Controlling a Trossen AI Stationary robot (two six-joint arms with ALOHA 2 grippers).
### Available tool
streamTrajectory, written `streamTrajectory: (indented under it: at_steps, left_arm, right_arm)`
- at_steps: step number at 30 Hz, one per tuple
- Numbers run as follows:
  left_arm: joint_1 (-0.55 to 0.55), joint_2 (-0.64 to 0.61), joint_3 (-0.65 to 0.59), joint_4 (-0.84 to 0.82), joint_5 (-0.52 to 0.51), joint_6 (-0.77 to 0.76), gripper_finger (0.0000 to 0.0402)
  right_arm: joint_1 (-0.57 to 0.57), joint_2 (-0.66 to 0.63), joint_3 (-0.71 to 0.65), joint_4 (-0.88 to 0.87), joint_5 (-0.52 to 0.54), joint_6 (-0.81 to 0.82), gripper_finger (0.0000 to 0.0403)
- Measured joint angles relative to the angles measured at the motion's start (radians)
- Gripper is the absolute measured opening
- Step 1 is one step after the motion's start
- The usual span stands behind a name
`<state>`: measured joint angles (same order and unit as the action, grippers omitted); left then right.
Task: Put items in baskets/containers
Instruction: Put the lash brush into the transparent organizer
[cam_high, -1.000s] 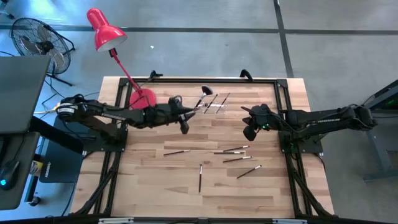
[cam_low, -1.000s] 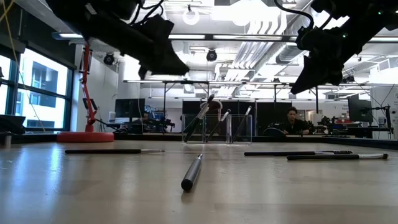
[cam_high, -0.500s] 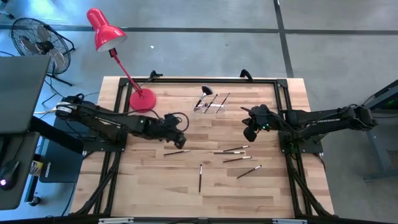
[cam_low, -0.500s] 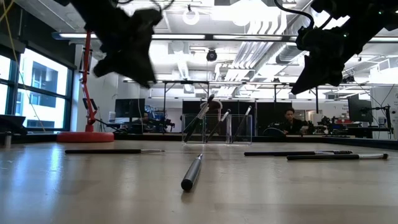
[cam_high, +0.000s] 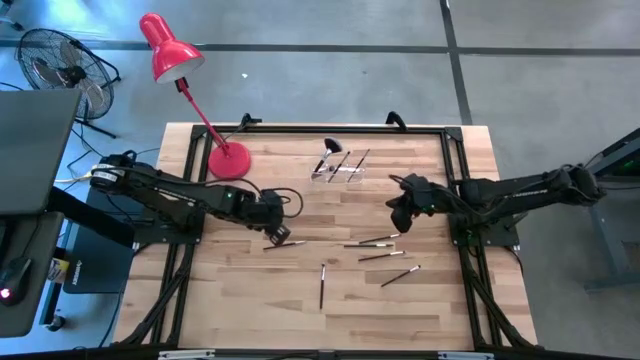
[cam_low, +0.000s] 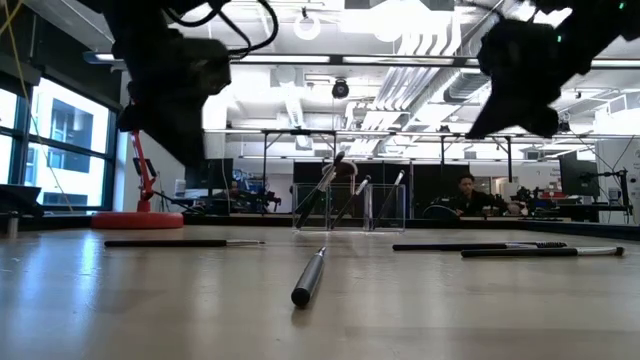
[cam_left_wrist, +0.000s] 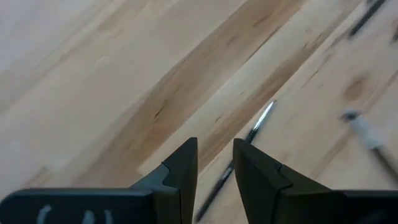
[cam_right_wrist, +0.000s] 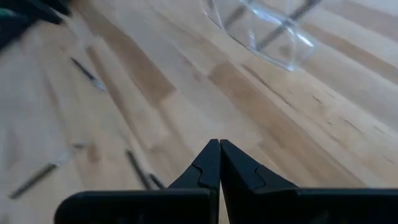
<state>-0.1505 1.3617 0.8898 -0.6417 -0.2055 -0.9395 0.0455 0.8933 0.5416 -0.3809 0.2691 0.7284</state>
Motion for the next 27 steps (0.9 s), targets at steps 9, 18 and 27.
streamTrajectory:
  at_steps: [9,18,27]
  left_arm:
    - [0.083,-0.003,-0.049,-0.037,0.026,0.210,0.0099]
    - [0.265,-0.018,-0.159,0.168,0.261,0.505,0.0099]
    - [0.336,-0.016,-0.161,0.358,0.475,0.716,0.0099]
  right_arm:
    - [0.149,0.182,0.168,-0.112,0.188,0.308,0.0000]
    - [0.235,0.481,0.452,-0.571,0.075,0.742,0.0000]
    - [0.390,0.597,0.479,-0.619,-0.143,1.056,0.0000]
